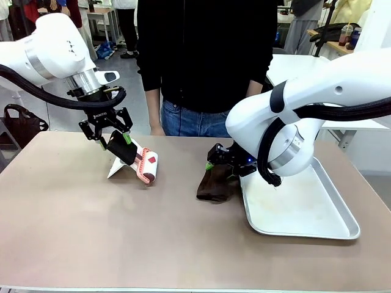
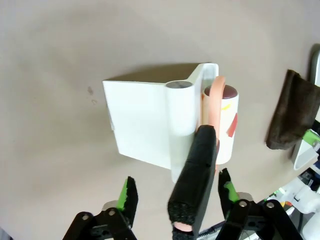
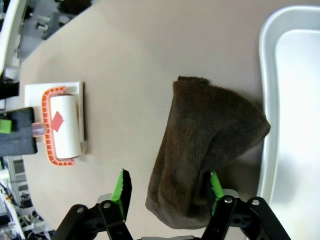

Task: Clean the surface of the table.
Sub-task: Return the Lint Roller and towel to their original positions.

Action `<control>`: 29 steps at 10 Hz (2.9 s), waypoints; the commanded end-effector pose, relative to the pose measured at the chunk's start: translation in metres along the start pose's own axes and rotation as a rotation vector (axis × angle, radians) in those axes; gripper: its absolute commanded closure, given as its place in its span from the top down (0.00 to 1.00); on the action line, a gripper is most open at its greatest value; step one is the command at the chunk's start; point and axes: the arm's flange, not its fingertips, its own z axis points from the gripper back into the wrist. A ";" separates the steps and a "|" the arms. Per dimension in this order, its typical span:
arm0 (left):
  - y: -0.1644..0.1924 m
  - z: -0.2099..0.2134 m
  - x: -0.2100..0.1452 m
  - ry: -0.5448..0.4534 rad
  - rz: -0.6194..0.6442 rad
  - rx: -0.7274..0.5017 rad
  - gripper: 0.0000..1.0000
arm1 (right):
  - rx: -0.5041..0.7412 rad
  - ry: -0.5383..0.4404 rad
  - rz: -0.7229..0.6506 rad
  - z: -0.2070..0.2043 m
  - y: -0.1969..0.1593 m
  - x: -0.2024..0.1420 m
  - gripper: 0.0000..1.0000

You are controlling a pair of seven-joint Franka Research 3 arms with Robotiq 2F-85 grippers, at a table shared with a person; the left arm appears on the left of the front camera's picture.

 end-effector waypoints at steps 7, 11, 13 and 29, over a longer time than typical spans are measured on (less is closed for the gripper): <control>0.066 0.075 -0.069 -0.041 0.022 -0.369 1.00 | 0.033 -0.044 -0.001 0.042 -0.006 0.007 1.00; 0.145 0.098 -0.158 -0.054 0.005 -0.634 1.00 | 0.240 0.091 -0.026 0.120 -0.061 -0.005 1.00; 0.184 0.080 -0.216 -0.151 0.176 -0.705 1.00 | 0.376 0.149 -0.057 0.158 -0.099 -0.016 1.00; 0.200 0.047 -0.228 -0.431 0.510 -0.989 1.00 | 0.698 0.315 -0.240 0.203 -0.164 -0.007 1.00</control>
